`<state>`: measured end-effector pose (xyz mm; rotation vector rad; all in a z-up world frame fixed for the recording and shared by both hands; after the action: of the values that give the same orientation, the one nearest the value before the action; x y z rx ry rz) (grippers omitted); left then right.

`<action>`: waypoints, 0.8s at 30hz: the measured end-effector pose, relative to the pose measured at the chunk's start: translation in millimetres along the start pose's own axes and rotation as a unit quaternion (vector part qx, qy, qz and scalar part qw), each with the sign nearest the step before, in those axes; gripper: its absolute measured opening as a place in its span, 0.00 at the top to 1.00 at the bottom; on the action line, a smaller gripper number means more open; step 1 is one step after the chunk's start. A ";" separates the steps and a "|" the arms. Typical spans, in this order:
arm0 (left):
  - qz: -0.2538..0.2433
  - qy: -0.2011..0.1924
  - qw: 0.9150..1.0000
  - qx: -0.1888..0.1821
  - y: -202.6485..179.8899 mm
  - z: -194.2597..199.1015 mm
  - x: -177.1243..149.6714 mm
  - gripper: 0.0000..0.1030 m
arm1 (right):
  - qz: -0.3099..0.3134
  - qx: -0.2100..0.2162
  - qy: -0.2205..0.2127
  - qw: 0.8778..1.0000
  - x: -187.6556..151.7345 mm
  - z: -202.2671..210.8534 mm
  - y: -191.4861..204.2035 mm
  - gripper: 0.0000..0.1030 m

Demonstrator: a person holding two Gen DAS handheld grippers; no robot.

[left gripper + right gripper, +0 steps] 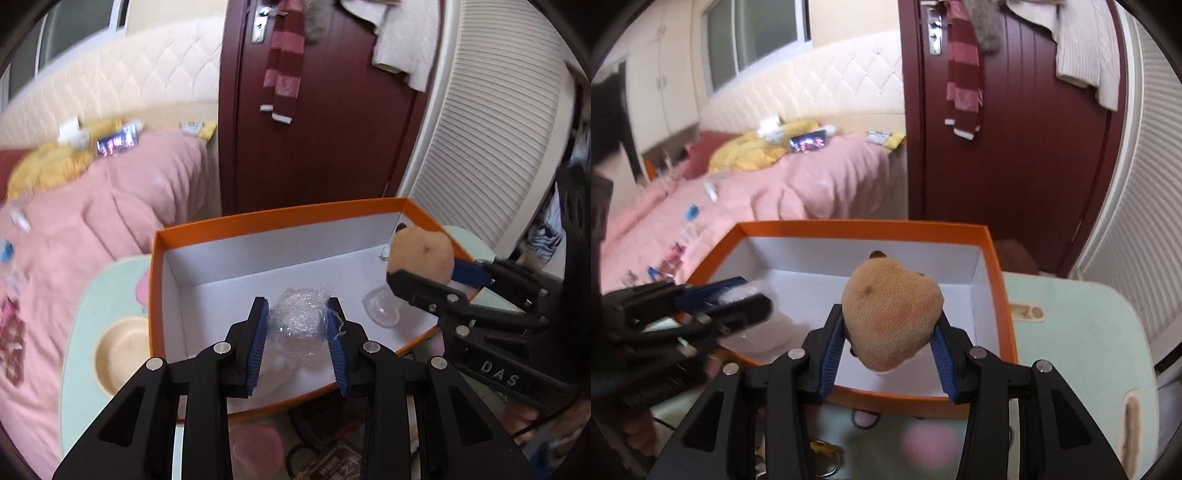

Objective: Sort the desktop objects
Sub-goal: 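Release bubble wrap into box with left gripper while right gripper releases brown plush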

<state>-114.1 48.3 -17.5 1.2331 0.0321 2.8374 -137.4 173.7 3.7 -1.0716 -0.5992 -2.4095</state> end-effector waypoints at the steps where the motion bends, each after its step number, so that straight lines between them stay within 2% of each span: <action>1: 0.003 0.001 1.000 -0.004 -0.2 -0.2 -0.5 0.68 | -0.001 0.001 -0.001 1.000 -0.1 0.2 -0.2 0.58; 12: 0.006 -0.003 1.000 -0.012 -2.0 -2.3 -0.5 0.67 | 0.003 0.001 -0.008 1.000 -1.1 -0.8 -0.5 0.57; 14: 0.005 -0.009 1.000 -0.012 -2.3 -1.7 -1.5 0.64 | 0.006 0.002 -0.012 1.000 -1.7 -0.9 -1.6 0.48; 15: 0.007 -0.011 1.000 -0.012 -2.6 -0.6 -1.6 0.62 | 0.005 0.003 -0.015 1.000 -2.0 -1.2 -1.7 0.36; 16: 0.009 -0.012 1.000 -0.011 -2.1 1.7 -1.0 0.61 | 0.004 0.004 -0.018 1.000 -2.0 -0.4 -2.5 0.35; 17: 0.012 -0.013 1.000 -0.010 -1.3 4.1 -0.3 0.57 | 0.004 0.004 -0.020 1.000 -2.1 0.4 -3.3 0.35; 18: 0.018 -0.018 1.000 -0.007 1.2 8.4 1.2 0.42 | 0.004 0.010 -0.021 1.000 -1.7 2.0 -2.6 0.35; 20: 0.036 -0.040 0.999 -0.002 9.5 21.5 5.9 0.19 | 0.000 0.013 -0.031 0.999 0.9 8.9 -2.5 0.35; 22: 0.054 -0.067 0.996 -0.002 19.8 39.4 11.5 0.19 | -0.006 0.018 -0.057 0.998 5.8 23.1 -0.8 0.27; 24: 0.066 -0.090 0.994 -0.005 29.6 57.6 16.3 0.19 | -0.008 0.019 -0.073 0.997 9.1 37.2 1.4 0.24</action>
<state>-84.2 19.6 34.8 1.5380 -0.0722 2.8157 -120.5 190.9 33.6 -1.2387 -0.7031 -2.3373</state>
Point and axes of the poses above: each gripper's, at about its wrist camera, not at the fingertips, and z roughly against the way its jaws point, y to its left, x to its top, the point moved 8 cm from there along -z, roughly the way its jaws point, and after that the axes turned 15 degrees about x, right-handed, at the moved point
